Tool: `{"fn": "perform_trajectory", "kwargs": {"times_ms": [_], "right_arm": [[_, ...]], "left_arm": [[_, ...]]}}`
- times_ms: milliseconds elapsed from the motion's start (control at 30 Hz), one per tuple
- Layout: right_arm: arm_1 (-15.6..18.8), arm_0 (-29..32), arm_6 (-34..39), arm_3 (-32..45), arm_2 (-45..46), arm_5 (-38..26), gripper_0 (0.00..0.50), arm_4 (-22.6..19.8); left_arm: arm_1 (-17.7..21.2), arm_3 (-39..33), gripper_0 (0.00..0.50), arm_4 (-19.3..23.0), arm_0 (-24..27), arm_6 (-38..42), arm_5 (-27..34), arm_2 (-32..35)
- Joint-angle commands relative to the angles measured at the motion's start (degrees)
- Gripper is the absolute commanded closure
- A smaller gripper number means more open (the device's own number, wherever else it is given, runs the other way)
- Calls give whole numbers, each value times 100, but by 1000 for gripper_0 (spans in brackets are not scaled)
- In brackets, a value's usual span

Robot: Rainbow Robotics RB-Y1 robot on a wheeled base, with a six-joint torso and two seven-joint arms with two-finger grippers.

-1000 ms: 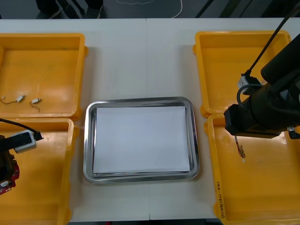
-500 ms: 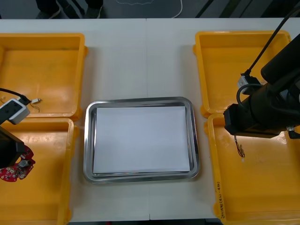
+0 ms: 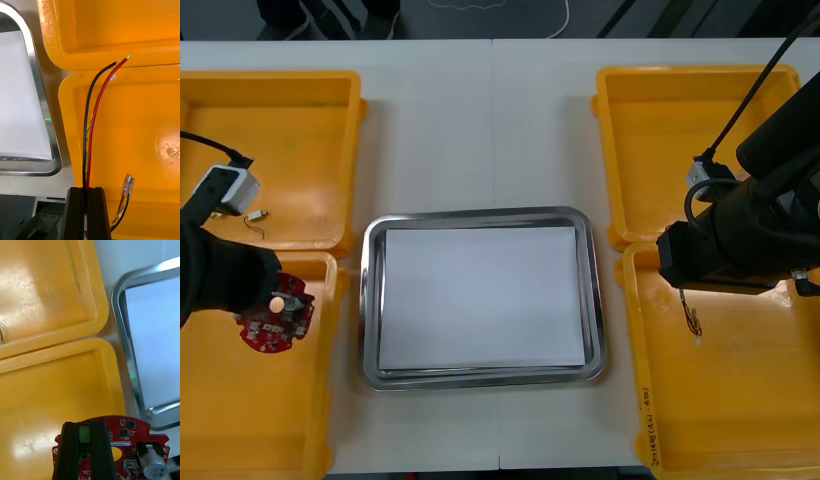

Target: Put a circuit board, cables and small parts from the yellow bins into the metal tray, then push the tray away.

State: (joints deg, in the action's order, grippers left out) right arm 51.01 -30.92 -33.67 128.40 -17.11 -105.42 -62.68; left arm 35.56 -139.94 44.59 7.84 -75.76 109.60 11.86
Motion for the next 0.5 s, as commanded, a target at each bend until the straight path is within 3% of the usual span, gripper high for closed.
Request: {"fn": "perform_trajectory", "kwargs": {"times_ms": [33,500], "right_arm": [[67,-195,309,53,-64,56,500,-7],[58,-195,309,45,-64,47,500,11]], "left_arm": [[381,-209,500,68,403,457,40,-474],[390,-201,500,-161,1079,2496,40,-2056]]}}
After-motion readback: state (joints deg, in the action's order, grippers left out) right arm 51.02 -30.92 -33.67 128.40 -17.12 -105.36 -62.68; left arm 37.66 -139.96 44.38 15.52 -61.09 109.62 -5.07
